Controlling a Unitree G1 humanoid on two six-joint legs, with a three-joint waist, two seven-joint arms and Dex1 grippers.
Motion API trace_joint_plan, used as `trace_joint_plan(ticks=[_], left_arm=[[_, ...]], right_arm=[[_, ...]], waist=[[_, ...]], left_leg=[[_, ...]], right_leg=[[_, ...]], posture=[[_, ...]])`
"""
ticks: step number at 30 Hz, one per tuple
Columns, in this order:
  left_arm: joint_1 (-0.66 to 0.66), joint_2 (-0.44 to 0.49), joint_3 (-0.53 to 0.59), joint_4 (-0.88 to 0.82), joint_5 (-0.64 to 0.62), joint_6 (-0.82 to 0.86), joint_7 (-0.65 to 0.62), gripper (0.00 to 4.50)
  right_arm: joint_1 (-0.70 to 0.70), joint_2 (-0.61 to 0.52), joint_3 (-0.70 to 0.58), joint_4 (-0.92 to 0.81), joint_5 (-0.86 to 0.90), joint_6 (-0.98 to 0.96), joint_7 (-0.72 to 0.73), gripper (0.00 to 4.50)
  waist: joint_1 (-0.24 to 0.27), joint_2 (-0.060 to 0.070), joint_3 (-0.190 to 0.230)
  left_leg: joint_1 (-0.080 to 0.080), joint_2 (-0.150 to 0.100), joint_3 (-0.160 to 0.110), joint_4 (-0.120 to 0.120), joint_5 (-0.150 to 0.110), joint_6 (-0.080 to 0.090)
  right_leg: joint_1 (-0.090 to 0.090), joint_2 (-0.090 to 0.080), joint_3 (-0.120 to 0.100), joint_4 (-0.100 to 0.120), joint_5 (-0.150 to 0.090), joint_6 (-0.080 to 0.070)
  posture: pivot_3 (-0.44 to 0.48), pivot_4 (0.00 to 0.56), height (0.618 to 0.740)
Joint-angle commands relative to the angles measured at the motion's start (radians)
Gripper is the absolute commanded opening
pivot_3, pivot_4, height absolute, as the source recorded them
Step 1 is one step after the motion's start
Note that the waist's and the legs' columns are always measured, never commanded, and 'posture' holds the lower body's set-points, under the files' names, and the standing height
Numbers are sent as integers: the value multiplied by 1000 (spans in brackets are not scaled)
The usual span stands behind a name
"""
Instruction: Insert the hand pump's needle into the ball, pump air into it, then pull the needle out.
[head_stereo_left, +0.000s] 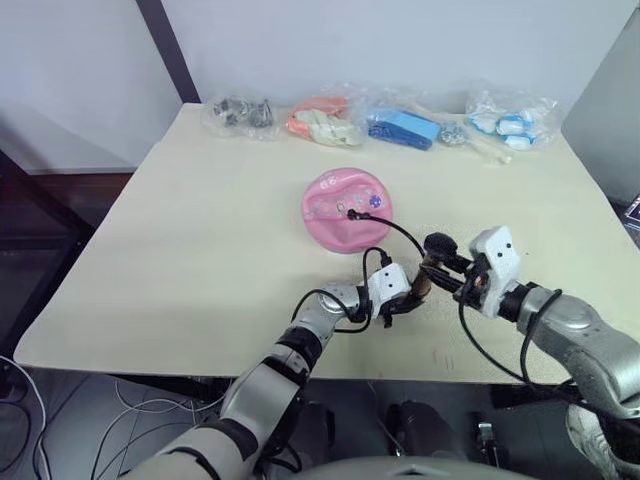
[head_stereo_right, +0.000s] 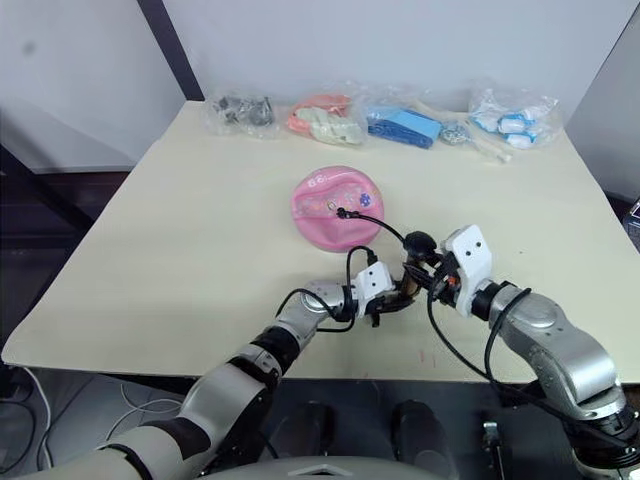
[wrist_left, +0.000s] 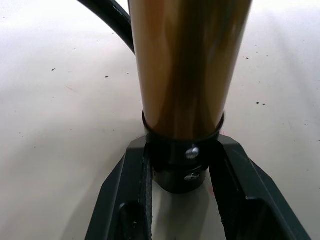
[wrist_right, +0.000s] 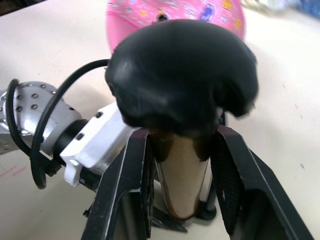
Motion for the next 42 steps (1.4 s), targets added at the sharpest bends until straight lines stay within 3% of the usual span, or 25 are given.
trace_joint_plan(ticks=[1, 7, 14, 22, 32, 37, 42], left_arm=[[50, 24, -28, 94, 57, 64, -1, 1122], [44, 20, -29, 101, 58, 63, -1, 1122], [38, 19, -28, 105, 59, 62, -3, 1122], [39, 20, -26, 102, 56, 63, 0, 1122], [46, 32, -26, 91, 54, 61, -5, 1122], [45, 36, -26, 85, 53, 62, -8, 1122], [46, 41, -27, 85, 54, 61, -12, 1122]], right_arm=[[-111, -30, -152, -133, 200, 107, -46, 1059], [-288, -147, -314, -138, 486, 237, -144, 1059], [-350, -210, -321, -121, 646, 250, -250, 1059], [-32, -126, -114, -133, 314, 111, -160, 1059], [133, 50, 218, 175, -131, -184, 6, 1059], [157, 92, 239, 262, -225, -252, 58, 1059], [120, 90, 161, 166, -191, -209, 63, 1059]], waist=[[1, 1, 1], [6, 5, 8], [10, 5, 10], [15, 2, 6], [-5, -7, -5], [-6, -8, -9], [-6, -9, -10]], left_leg=[[0, 0, 0, 0, 0, 0], [-7, -2, -1, 2, 0, 0], [-10, -2, -1, 3, 0, 0], [-9, -2, -1, 3, 0, 0], [5, 1, -1, 0, 0, 0], [6, 2, -2, -1, 0, 0], [6, 3, -2, -1, 0, 0]], right_leg=[[0, 0, 0, 0, 0, 0], [-5, -1, -1, 0, 2, 4], [-7, -2, -2, 0, 2, 2], [-7, -1, -2, 0, 2, 3], [5, 0, -1, 0, 0, 0], [6, 1, -1, 0, -1, -1], [6, 2, -2, 0, -1, -1]], posture=[[0, 150, 740], [0, 150, 740], [0, 150, 740], [0, 150, 740], [0, 150, 740], [0, 150, 740], [0, 150, 740]])
